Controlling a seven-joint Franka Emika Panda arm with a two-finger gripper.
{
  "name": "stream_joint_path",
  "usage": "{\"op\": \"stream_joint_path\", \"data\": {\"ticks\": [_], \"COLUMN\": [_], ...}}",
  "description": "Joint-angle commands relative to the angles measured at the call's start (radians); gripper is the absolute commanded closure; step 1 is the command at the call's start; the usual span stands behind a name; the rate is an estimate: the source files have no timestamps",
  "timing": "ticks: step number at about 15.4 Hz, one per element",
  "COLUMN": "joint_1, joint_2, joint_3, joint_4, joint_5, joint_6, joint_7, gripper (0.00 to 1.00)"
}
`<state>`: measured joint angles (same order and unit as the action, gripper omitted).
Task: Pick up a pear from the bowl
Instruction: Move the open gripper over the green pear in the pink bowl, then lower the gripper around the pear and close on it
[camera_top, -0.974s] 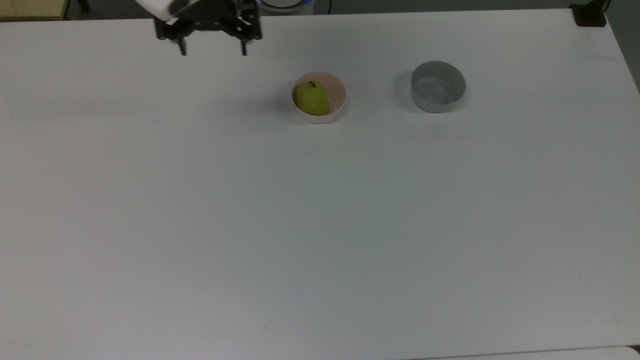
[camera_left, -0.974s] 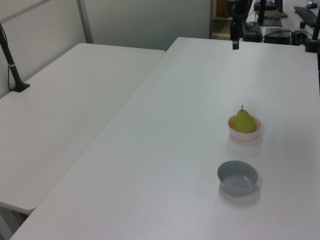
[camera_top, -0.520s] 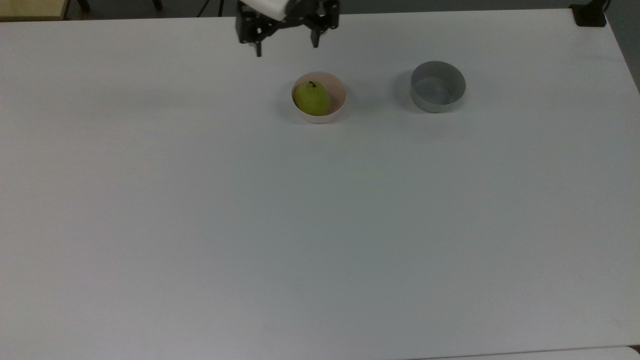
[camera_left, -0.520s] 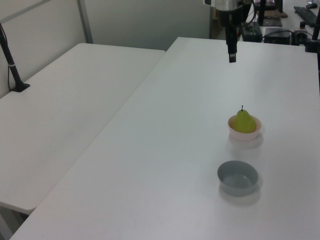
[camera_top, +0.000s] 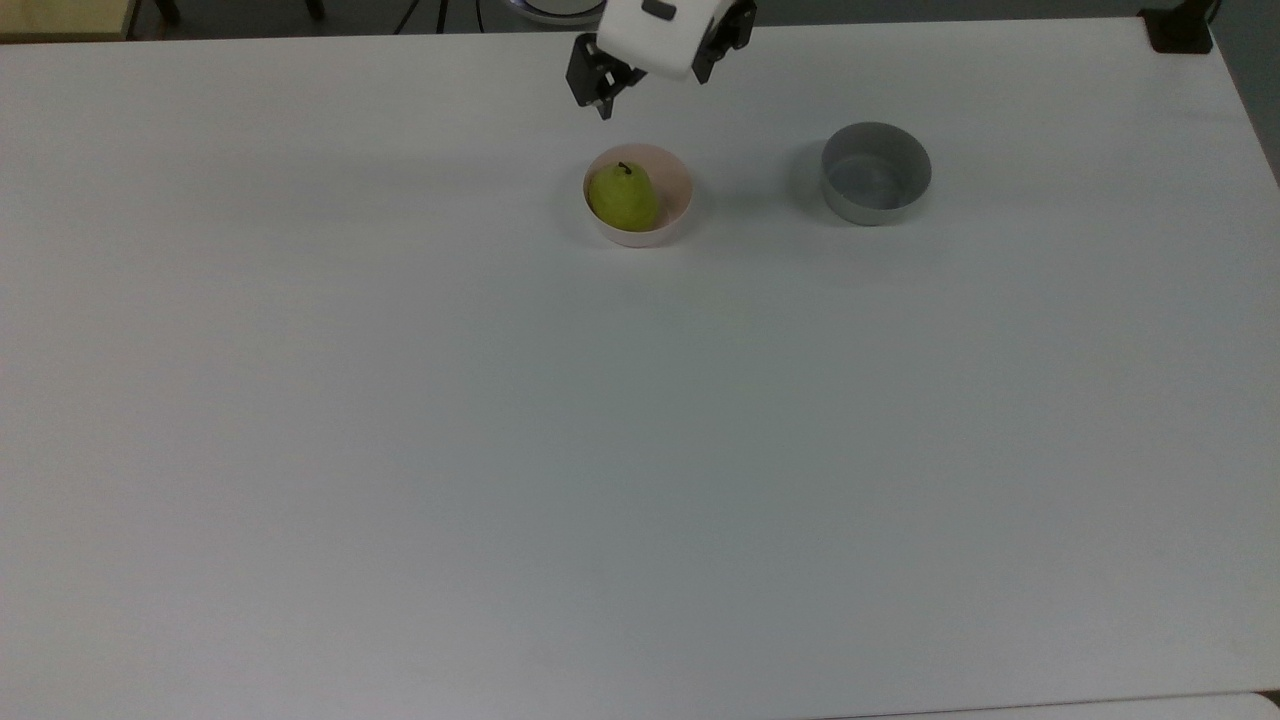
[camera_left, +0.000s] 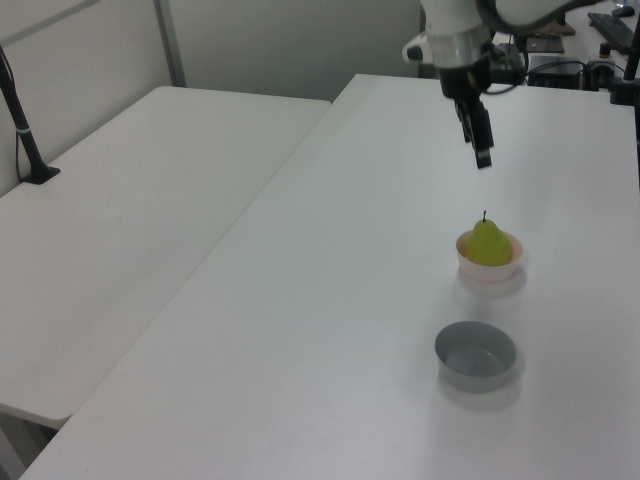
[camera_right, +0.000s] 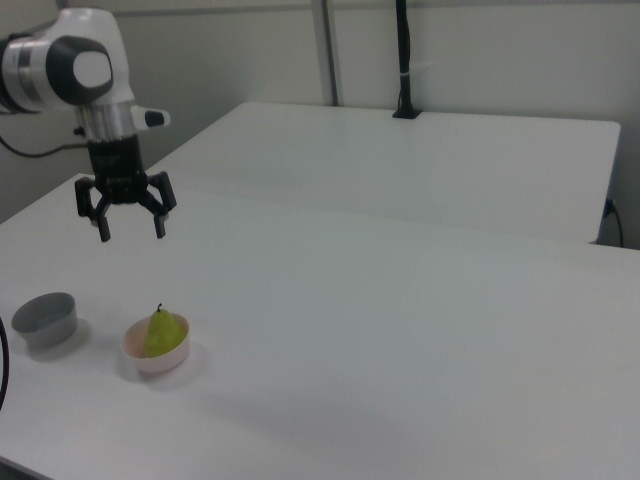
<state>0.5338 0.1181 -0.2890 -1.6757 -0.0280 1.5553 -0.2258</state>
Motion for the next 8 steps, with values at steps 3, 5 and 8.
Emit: {"op": "stream_joint_path", "data": {"ticks": [3,5,8], "joint_1": [-0.04,-0.044,-0.044], "joint_2": [0.021,0.044,0.058], "joint_3": [0.068,0.068,0.068], "joint_4": [-0.159,-0.173,-0.238], "joint_5": [-0.001,-0.009,-0.044], "joint_6": [0.149,0.16,0.239], "joint_7": [-0.027,-0.052,-0.06], "gripper": [0.0,0.0,0.0]}}
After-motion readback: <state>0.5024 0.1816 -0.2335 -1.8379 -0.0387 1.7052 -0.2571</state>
